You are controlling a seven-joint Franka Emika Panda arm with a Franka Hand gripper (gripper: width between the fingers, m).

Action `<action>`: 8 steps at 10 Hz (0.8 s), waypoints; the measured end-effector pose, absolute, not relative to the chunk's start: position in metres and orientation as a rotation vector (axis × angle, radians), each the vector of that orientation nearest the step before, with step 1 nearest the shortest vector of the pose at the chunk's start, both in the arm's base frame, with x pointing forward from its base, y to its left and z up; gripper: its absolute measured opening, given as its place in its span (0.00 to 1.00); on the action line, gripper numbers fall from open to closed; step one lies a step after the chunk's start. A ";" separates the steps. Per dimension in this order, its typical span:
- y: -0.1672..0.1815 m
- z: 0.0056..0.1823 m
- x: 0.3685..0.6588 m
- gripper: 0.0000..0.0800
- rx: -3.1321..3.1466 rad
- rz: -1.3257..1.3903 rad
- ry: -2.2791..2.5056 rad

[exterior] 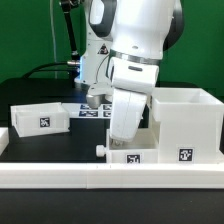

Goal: Assemble drawer

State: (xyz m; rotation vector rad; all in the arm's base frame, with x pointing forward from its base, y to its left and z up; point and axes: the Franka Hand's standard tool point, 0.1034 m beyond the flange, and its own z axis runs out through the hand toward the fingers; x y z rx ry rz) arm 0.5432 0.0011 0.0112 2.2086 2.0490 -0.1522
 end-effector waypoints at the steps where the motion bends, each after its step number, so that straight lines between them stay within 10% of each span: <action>1: 0.002 0.011 0.545 0.06 2.150 -0.145 2.109; 7: 0.000 0.013 0.546 0.06 2.170 -0.198 2.062; 8: -0.001 0.014 0.546 0.29 2.174 -0.198 2.058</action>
Offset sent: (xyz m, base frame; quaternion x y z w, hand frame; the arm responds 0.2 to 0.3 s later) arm 0.0207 0.0431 -0.0005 -0.0489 -0.0259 -0.0373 0.9978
